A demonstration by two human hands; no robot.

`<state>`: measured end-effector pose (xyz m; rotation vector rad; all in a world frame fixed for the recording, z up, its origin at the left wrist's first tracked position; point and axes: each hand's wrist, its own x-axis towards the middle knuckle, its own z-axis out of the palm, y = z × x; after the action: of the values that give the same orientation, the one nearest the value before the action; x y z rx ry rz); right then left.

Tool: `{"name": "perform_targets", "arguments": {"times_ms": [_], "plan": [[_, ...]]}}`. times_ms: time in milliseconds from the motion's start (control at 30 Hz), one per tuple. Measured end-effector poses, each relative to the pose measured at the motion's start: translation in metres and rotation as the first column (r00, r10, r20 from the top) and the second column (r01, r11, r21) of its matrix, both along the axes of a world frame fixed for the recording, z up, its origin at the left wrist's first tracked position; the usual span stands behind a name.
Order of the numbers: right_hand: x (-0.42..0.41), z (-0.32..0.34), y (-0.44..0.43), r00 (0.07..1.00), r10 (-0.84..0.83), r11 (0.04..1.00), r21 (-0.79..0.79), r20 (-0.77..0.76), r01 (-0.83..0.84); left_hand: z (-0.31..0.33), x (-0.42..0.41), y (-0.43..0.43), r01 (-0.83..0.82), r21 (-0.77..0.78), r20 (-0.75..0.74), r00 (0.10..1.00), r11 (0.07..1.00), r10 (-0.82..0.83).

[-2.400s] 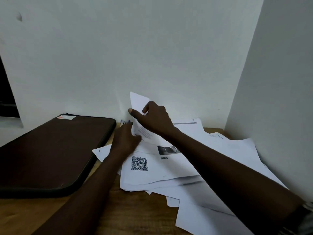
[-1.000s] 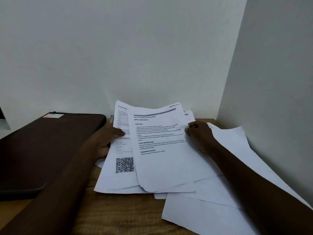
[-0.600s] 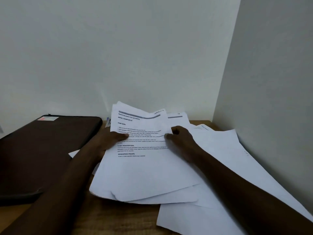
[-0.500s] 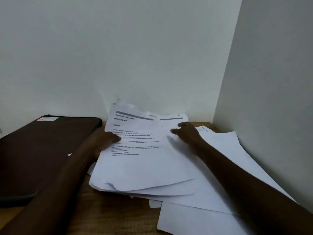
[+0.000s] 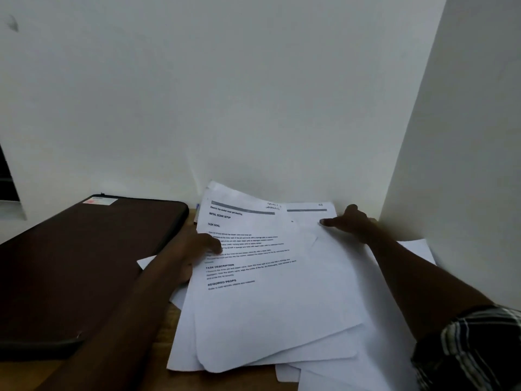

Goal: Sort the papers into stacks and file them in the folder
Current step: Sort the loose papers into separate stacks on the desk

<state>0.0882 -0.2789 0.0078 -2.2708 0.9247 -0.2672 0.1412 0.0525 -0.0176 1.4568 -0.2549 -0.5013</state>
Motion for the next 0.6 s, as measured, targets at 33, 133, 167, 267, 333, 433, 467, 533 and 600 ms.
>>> {"name": "perform_targets", "arguments": {"times_ms": [33, 133, 167, 267, 333, 433, 467, 533, 600], "plan": [[0.003, 0.001, -0.001, 1.000, 0.011, 1.000, 0.001, -0.008, -0.011, -0.001, 0.001, 0.000, -0.008, -0.001, 0.001, 1.000, 1.000, 0.008], [0.010, 0.004, -0.007, 0.998, 0.060, 0.997, 0.050, 0.011, -0.061, -0.004, 0.003, 0.001, -0.036, -0.020, -0.009, 0.999, 0.999, 0.036], [0.012, 0.005, -0.007, 0.997, 0.076, 0.995, 0.068, 0.025, -0.077, -0.004, 0.004, 0.000, -0.040, -0.023, -0.008, 0.999, 0.999, 0.040], [0.014, 0.006, -0.003, 0.990, 0.110, 0.989, 0.091, 0.085, -0.118, -0.004, 0.004, -0.001, -0.047, 0.000, -0.007, 0.999, 0.999, 0.047], [0.013, 0.011, -0.001, 0.986, 0.120, 0.992, -0.041, 0.120, -0.116, -0.004, 0.003, -0.001, -0.046, 0.026, -0.013, 0.999, 0.999, 0.047], [0.007, 0.036, -0.003, 0.958, 0.077, 0.969, -0.248, 0.275, -0.006, -0.003, 0.003, 0.001, -0.065, 0.036, -0.024, 0.998, 0.997, 0.066], [0.003, 0.047, -0.004, 0.932, 0.055, 0.960, -0.277, 0.359, 0.050, -0.003, 0.002, 0.001, -0.071, 0.043, -0.025, 0.997, 0.997, 0.072], [-0.007, 0.073, -0.006, 0.838, -0.027, 0.940, -0.272, 0.546, 0.208, -0.002, 0.001, 0.001, -0.080, 0.059, -0.025, 0.996, 0.995, 0.082], [-0.021, 0.103, -0.004, 0.733, -0.057, 0.905, -0.274, 0.678, 0.324, 0.000, 0.000, 0.001, -0.083, 0.059, -0.016, 0.996, 0.995, 0.084]]}}
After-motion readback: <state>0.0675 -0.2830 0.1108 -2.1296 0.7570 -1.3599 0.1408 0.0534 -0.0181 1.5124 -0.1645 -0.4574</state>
